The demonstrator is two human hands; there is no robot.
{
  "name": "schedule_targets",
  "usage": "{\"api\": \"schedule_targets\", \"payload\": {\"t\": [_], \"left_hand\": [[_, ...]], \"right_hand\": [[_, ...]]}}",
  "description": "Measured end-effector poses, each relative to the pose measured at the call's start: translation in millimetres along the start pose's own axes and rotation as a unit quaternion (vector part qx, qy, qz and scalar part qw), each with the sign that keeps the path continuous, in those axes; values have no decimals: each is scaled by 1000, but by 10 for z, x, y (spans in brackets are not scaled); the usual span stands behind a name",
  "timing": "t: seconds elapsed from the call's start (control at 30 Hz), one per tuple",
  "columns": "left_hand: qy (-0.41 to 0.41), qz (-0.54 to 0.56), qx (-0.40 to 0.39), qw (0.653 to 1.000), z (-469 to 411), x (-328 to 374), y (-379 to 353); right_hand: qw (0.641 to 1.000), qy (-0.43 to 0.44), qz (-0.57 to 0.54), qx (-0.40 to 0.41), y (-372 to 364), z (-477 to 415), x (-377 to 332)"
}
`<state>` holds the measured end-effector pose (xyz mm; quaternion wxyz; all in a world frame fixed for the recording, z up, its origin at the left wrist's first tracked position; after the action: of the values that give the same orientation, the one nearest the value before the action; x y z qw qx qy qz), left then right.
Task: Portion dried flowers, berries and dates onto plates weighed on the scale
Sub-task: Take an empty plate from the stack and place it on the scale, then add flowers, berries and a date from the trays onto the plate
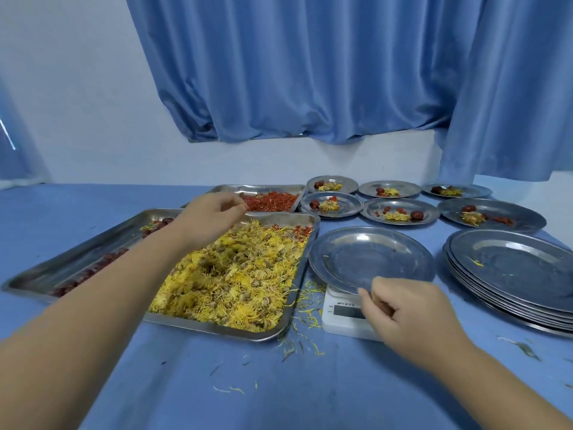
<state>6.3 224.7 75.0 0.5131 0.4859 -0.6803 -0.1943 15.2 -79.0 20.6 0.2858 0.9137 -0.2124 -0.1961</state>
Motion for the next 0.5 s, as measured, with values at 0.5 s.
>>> {"api": "schedule_targets", "payload": {"t": [0.5], "left_hand": [[15,-141,-273,952,190,-203,-542]], "right_hand": [[989,-90,-82,-84,-124,86,291]]}}
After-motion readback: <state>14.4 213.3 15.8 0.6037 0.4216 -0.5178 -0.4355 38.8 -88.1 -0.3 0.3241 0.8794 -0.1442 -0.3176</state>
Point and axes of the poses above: each hand's wrist, its own z-axis away from the middle knuckle, its own y-axis out of the back of the hand, x = y × z, the point moved 7 cm from there along -z, towards the middle knuckle, and after that the axes turned 6 degrees about -y, right-handed, at the moved point
